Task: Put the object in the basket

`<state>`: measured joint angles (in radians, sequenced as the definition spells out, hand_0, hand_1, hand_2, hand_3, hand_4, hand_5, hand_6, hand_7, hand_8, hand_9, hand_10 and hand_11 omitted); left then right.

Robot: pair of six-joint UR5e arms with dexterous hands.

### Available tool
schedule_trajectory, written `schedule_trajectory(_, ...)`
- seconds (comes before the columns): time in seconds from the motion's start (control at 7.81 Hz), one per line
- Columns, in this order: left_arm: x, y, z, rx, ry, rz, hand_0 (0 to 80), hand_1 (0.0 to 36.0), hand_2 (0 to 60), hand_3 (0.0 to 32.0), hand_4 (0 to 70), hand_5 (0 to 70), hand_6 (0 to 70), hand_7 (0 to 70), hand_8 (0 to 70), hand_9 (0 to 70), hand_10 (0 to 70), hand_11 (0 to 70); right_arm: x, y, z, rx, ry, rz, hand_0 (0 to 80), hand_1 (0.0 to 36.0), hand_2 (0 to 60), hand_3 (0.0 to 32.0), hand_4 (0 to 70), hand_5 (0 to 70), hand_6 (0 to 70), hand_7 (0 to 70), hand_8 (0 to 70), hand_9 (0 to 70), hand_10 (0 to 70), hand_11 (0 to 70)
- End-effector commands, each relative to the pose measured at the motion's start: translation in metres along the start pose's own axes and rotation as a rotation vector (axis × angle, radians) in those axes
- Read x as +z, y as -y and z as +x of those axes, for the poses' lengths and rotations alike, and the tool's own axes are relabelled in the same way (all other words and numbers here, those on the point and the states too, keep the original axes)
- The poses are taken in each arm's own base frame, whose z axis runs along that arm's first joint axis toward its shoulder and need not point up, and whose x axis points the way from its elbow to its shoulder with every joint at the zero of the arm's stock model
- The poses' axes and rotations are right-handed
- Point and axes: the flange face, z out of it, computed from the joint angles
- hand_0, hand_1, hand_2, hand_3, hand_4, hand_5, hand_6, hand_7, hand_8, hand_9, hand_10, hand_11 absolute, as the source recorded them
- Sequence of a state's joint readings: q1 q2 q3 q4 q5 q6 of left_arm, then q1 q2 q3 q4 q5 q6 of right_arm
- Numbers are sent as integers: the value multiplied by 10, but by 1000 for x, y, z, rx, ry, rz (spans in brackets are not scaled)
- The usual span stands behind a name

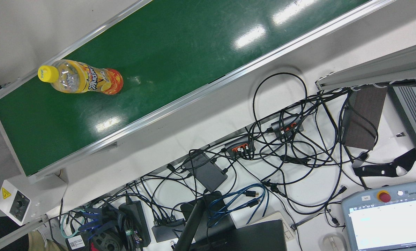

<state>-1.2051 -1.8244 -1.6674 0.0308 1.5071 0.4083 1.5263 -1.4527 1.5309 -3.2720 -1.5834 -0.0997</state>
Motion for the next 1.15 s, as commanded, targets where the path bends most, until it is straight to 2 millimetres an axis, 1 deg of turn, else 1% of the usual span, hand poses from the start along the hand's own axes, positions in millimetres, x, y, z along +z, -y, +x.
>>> schedule_trajectory(0.0, -1, 1, 1, 1, 0, 2, 515, 31, 0, 0, 40, 52, 6, 0, 0, 0, 27, 53, 0, 0, 0, 0, 0, 0, 0, 0, 0, 0, 0, 0, 0, 0, 0, 0, 0, 0)
schedule_trajectory(0.26, -1, 1, 1, 2, 0, 2, 517, 32, 0, 0, 42, 54, 6, 0, 0, 0, 28, 54, 0, 0, 0, 0, 0, 0, 0, 0, 0, 0, 0, 0, 0, 0, 0, 0, 0, 0)
schedule_trajectory(0.51, 0, 0, 1, 0, -2, -2, 527, 41, 0, 0, 38, 53, 5, 0, 0, 0, 31, 59, 0, 0, 0, 0, 0, 0, 0, 0, 0, 0, 0, 0, 0, 0, 0, 0, 0, 0)
schedule_trajectory(0.77, 0, 0, 2, -1, -5, -1, 517, 26, 0, 0, 43, 52, 4, 0, 0, 0, 26, 50, 0, 0, 1, 0, -1, 0, 0, 0, 0, 0, 0, 0, 0, 0, 0, 0, 0, 0)
schedule_trajectory(0.9, 0, -1, 2, -1, -3, -4, 517, 24, 0, 0, 46, 54, 5, 0, 0, 0, 25, 49, 0, 0, 0, 0, 0, 0, 0, 0, 0, 0, 0, 0, 0, 0, 0, 0, 0, 0)
schedule_trajectory(1.02, 0, -1, 1, -2, -1, -3, 523, 29, 0, 0, 48, 57, 7, 0, 0, 0, 24, 50, 0, 0, 0, 0, 0, 0, 0, 0, 0, 0, 0, 0, 0, 0, 0, 0, 0, 0)
